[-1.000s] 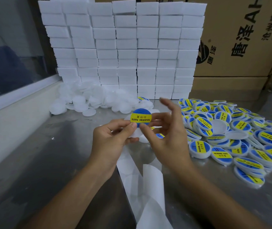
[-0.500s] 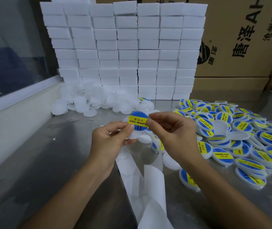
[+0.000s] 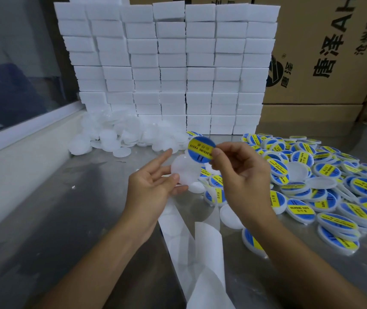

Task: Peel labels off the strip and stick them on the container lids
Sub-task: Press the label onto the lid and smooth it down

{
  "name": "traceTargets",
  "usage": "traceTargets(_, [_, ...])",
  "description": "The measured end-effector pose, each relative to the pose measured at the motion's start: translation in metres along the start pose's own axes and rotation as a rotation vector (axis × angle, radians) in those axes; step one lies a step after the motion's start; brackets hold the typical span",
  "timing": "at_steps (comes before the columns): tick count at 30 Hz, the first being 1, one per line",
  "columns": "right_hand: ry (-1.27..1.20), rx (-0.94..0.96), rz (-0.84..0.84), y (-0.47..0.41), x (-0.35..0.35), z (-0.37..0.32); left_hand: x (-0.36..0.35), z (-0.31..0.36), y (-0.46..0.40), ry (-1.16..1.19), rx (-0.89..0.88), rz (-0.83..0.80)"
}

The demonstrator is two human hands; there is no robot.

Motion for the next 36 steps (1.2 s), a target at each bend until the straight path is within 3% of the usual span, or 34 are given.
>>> traceTargets(3, [-0.122,-0.112,0.009,-0.008,0.008,0.001,0.01,0.005,-0.007,0.107,0.016,0.112])
traceTargets(7, [-0.148,-0.225,-0.08,-0.007,0.008,0.005,0.012,0.005,-0.01,0.227,0.089,0.088])
traceTargets(17, [0.054,-0.081,-0.146,0.0,0.002,-0.002,0.01,0.004,-0.008,0.223,0.099,0.007])
traceTargets(36, [0.091,-0.046,-0.196,0.002,-0.002,0.005,0.006,0.003,-0.004,0.196,0.113,-0.002])
Point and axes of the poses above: each hand's wrist, its own y-axis away from the middle knuckle, its own x-axis out of the back of the hand, z = x × y, the point moved 1 cm from there along -y, towards the middle knuckle, and after that the axes turned 15 degrees about y, right-handed, at the moved point
